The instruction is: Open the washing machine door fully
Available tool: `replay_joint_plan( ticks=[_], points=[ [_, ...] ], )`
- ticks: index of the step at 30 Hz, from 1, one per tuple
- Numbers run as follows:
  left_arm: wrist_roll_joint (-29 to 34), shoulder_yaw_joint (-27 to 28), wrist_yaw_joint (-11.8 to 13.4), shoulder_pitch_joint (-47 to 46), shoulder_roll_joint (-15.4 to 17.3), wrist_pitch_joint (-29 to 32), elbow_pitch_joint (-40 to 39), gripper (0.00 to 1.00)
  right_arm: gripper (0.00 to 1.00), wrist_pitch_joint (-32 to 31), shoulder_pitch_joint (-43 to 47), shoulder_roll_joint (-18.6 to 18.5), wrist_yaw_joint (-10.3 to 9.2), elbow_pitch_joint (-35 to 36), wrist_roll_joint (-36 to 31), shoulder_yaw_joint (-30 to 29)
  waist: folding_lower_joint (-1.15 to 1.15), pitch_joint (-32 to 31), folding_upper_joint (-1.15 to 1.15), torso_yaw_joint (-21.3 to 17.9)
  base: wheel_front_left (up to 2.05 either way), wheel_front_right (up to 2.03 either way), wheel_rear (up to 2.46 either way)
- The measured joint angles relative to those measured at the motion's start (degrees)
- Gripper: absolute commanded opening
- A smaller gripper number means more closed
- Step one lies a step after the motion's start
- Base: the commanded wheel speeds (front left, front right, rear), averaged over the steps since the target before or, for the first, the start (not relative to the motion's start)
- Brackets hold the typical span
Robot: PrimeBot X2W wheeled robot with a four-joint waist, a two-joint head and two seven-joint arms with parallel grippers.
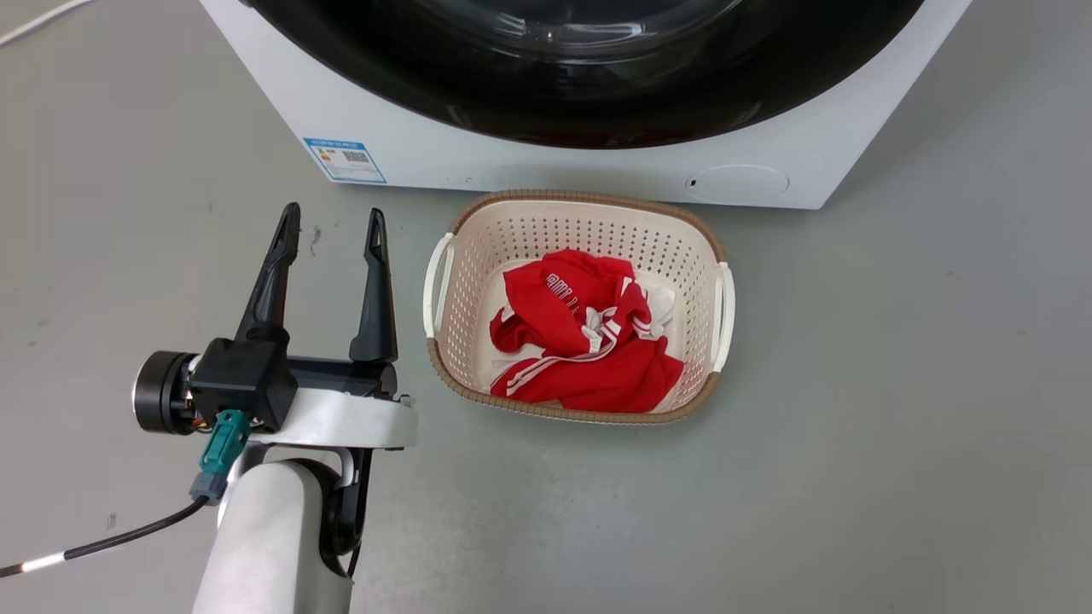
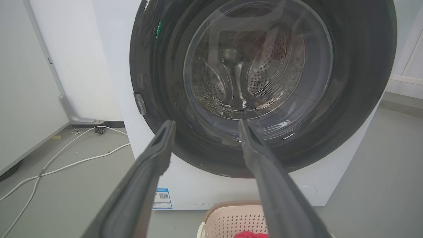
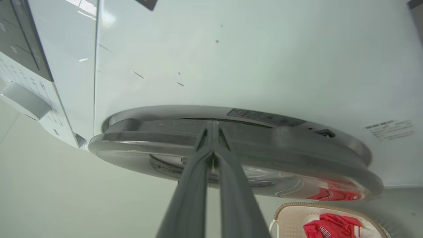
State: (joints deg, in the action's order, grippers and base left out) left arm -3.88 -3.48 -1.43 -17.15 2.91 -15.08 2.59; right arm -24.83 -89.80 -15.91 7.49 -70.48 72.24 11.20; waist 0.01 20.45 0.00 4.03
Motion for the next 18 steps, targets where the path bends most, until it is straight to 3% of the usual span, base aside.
replay_joint_plan(
  ticks=[11, 18],
  points=[
    [-0.33, -0.86, 0.52, -2.22, -0.01, 0.00, -0.83, 1.00, 0.00, -1.47, -5.04, 0.80, 0.00, -3.00, -3.25, 1.11, 0.00, 4.25, 0.00, 0.95, 0.00, 0.00, 0.00],
    [-0.33, -1.31, 1.02, -2.94, -0.01, 0.01, -0.58, 1.00, 0.00, -8.92, -5.87, 0.49, 0.00, -3.07, -2.80, 0.13, 0.00, 4.94, 0.00, 1.34, 0.00, 0.00, 0.00]
  ],
)
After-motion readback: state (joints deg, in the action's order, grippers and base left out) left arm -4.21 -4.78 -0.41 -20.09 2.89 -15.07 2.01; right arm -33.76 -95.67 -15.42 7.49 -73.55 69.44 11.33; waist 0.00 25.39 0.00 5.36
